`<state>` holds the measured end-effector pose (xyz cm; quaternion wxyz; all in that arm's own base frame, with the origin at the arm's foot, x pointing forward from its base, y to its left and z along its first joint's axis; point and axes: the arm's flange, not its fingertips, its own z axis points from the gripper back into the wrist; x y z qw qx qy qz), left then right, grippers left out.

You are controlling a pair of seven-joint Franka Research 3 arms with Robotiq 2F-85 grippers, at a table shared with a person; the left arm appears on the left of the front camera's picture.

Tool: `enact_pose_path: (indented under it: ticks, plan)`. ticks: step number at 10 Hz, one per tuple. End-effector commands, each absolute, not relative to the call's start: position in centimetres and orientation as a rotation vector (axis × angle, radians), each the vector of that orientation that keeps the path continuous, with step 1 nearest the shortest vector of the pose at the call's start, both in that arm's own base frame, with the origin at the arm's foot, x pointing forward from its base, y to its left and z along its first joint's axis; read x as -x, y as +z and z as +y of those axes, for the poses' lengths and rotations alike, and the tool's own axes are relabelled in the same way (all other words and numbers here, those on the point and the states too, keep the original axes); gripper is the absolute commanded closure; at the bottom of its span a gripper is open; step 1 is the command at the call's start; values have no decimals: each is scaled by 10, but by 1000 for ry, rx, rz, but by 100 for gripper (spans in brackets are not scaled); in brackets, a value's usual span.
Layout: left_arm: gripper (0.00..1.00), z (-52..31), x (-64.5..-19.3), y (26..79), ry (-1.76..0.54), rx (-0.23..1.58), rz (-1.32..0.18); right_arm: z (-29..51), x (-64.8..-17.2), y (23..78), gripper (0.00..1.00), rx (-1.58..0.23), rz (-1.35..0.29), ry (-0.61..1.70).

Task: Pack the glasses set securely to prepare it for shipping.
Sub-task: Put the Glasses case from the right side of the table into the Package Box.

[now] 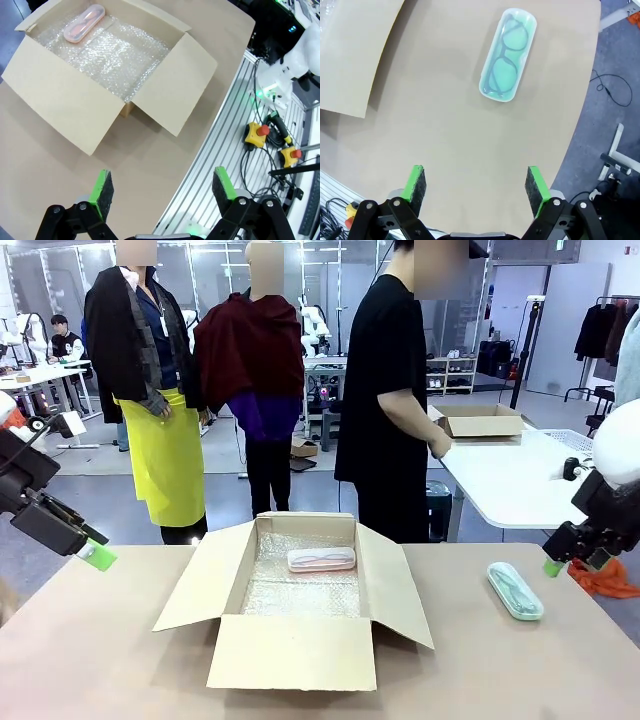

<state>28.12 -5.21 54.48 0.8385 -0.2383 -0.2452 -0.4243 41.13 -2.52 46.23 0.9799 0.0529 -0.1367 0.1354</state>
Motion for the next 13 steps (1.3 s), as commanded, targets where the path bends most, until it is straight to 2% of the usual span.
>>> enact_pose_path:
  ticks: [1,9,13]
  plan:
    - [0,-51,-282,546,-918,524,-534,-15,-422,454,0,-100,-263,273]
    - [0,-51,-282,546,-918,524,-534,13,-525,378,0,-39,-201,118]
    - [0,-51,-282,546,-918,524,-534,-2,-574,356,0,-45,-163,79]
